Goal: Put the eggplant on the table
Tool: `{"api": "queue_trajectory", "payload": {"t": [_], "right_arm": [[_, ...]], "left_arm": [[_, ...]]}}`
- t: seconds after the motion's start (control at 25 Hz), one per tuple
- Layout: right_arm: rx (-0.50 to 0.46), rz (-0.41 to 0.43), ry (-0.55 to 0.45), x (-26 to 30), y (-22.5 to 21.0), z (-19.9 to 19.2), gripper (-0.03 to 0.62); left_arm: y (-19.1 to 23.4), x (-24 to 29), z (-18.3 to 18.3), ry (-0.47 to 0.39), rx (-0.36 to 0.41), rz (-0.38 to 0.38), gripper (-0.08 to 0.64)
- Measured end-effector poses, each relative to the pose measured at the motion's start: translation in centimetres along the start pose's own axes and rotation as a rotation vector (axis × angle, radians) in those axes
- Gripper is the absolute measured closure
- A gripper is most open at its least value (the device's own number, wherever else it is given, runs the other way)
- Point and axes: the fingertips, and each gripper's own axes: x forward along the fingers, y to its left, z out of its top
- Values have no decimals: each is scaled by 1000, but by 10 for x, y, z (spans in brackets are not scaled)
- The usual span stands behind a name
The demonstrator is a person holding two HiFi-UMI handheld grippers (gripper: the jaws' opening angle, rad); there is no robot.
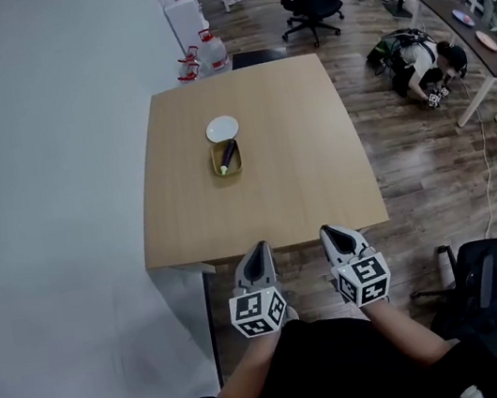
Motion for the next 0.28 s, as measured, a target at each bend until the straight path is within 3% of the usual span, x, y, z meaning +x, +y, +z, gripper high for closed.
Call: {"api": "queue_trajectory", "payload": {"t": [0.28], "right_arm": [[15, -12, -4, 1, 7, -2, 532]], "left_arm": [[9, -6, -3, 3, 7, -1, 545]]}}
